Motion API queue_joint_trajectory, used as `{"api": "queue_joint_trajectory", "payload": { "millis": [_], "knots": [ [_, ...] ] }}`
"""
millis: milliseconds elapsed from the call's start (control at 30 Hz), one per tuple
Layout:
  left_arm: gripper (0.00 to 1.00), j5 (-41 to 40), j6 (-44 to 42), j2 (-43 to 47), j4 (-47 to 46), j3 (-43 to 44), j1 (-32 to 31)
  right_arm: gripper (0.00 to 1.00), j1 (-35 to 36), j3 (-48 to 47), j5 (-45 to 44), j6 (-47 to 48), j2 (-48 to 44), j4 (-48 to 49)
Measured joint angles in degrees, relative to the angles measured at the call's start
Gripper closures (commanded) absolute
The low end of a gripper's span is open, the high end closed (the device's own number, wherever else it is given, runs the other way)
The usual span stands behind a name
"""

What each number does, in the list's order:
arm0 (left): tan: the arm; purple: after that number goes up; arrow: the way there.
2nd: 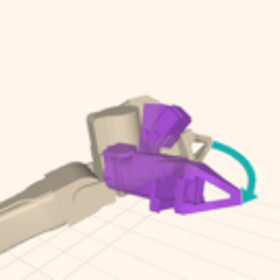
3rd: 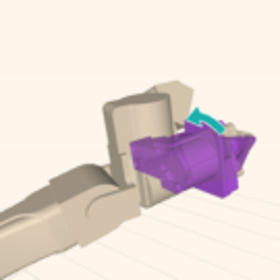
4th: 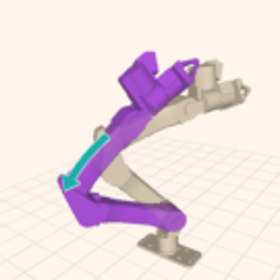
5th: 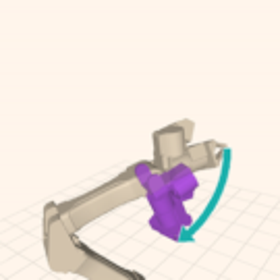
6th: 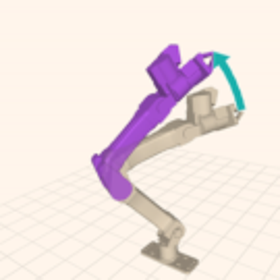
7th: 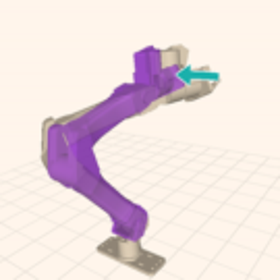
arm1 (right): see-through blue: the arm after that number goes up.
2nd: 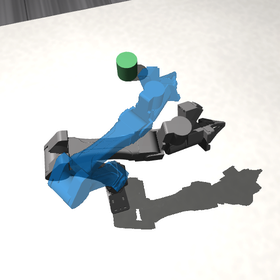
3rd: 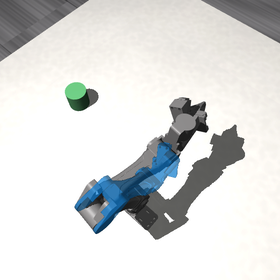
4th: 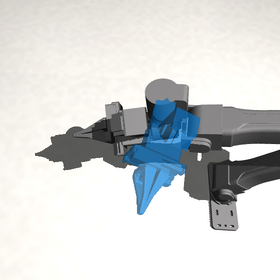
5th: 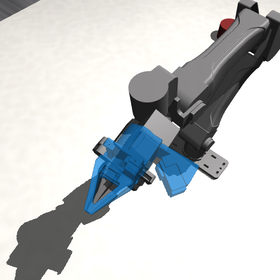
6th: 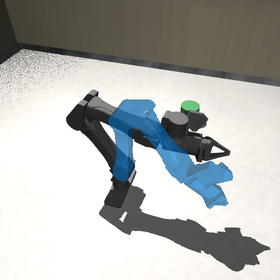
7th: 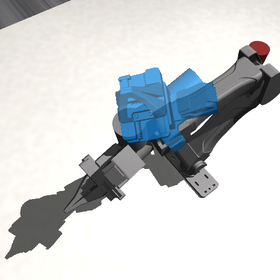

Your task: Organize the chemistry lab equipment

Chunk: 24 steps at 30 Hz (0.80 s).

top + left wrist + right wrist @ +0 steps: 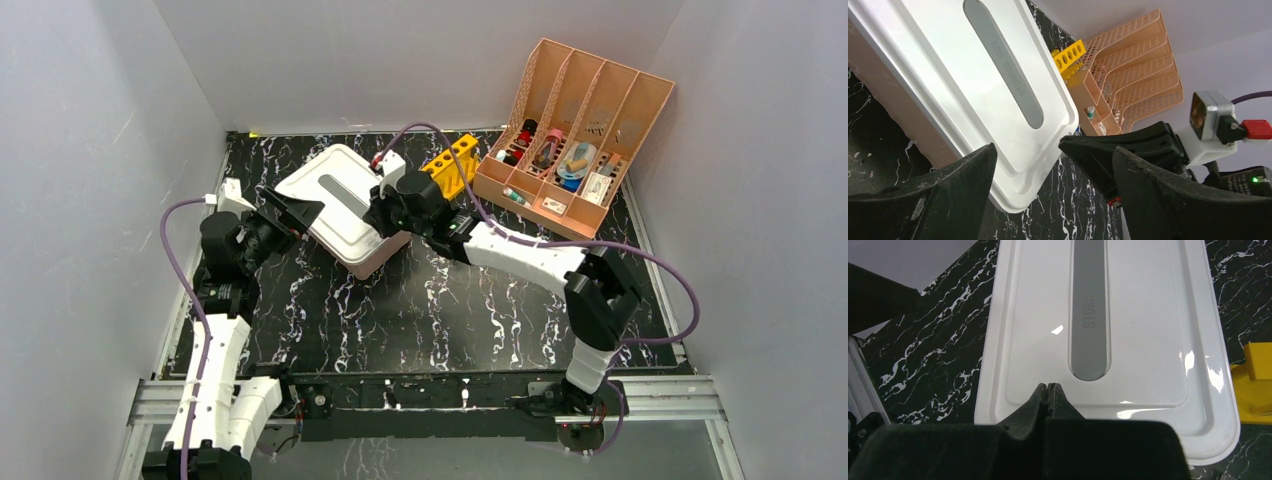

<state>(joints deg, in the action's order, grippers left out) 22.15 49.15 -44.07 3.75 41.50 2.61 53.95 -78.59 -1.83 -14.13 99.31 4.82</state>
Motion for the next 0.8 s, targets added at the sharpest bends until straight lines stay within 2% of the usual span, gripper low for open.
{"api": "queue_joint_trajectory", "payload": {
  "millis": [167,400,600,800],
  "knots": [
    [0.16,-1.0,0.5,-3.8,-0.2,0.1,0.0,1.00,0.0,0.6,0.1,-0.2,4.5,2.2],
    [0.16,-1.0,0.2,-13.1,-1.2,3.2,0.0,1.00,0.0,2.7,0.0,-0.8,3.6,5.2],
    [0.16,-0.6,-0.6,-22.6,-6.5,10.9,0.0,1.00,0.0,7.1,-0.6,-1.3,-2.9,5.3],
    [0.16,0.7,0.4,-28.8,-14.3,10.4,0.0,1.00,0.0,10.2,-2.9,-3.0,-12.4,7.7]
  ]
}}
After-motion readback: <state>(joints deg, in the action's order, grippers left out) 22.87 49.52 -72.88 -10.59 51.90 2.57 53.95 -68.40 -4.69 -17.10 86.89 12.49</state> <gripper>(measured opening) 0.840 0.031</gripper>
